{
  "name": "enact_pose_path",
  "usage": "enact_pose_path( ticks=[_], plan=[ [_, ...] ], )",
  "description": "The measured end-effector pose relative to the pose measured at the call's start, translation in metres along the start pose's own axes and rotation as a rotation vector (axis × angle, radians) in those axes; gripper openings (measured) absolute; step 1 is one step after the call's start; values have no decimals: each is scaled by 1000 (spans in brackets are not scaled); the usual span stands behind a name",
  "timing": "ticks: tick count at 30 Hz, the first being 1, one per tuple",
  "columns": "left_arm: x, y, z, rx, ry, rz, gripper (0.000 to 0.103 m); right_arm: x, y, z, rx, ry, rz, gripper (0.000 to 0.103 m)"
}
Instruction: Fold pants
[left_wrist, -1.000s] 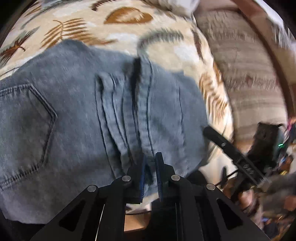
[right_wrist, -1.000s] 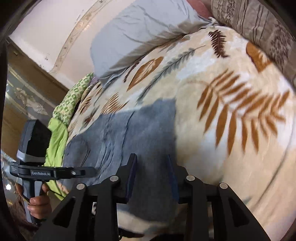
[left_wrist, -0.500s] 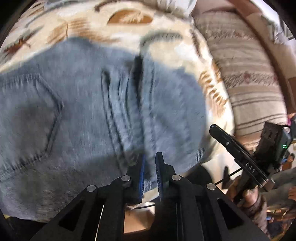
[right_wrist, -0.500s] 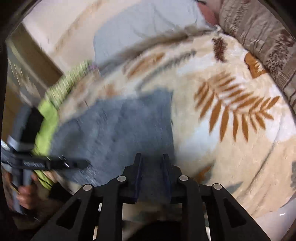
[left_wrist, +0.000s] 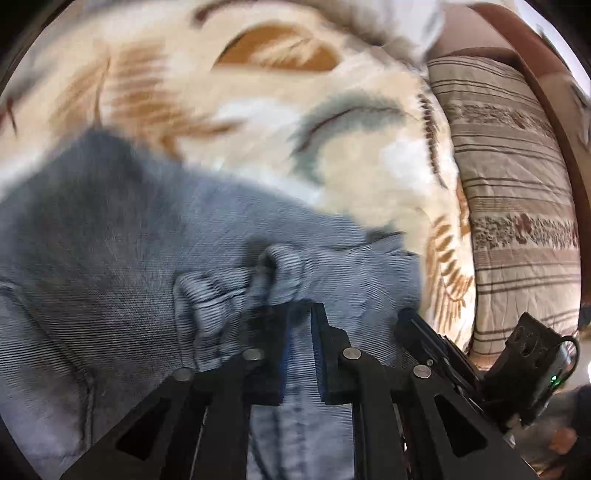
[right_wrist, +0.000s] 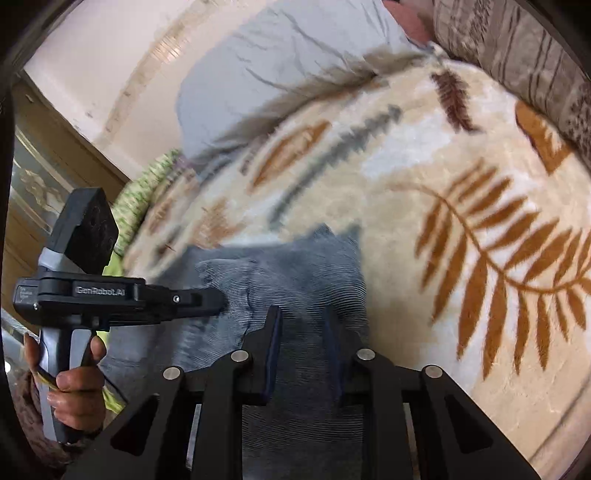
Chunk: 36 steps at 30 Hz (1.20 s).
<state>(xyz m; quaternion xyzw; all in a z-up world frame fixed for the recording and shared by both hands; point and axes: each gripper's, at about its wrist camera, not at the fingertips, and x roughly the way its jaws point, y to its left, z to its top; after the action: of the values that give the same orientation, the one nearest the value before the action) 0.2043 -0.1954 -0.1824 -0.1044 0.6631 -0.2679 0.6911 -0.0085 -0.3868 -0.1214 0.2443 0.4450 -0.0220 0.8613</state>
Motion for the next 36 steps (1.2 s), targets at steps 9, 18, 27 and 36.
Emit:
enact_pose_path(
  ticks=[9, 18, 27, 36],
  plan=[
    [-11, 14, 0, -38, 28, -87, 7, -7, 8, 0, -25, -7, -16, 24],
    [-92, 13, -66, 124, -16, 72, 25, -38, 75, -36, -197, 7, -21, 40],
    [-217, 150, -118, -122, -252, 92, 33, 12, 197, -71, -440, 130, 25, 55],
    [-278, 284, -151, -371, -348, 5, 41, 75, 345, -117, -785, 216, 66, 66]
  ],
)
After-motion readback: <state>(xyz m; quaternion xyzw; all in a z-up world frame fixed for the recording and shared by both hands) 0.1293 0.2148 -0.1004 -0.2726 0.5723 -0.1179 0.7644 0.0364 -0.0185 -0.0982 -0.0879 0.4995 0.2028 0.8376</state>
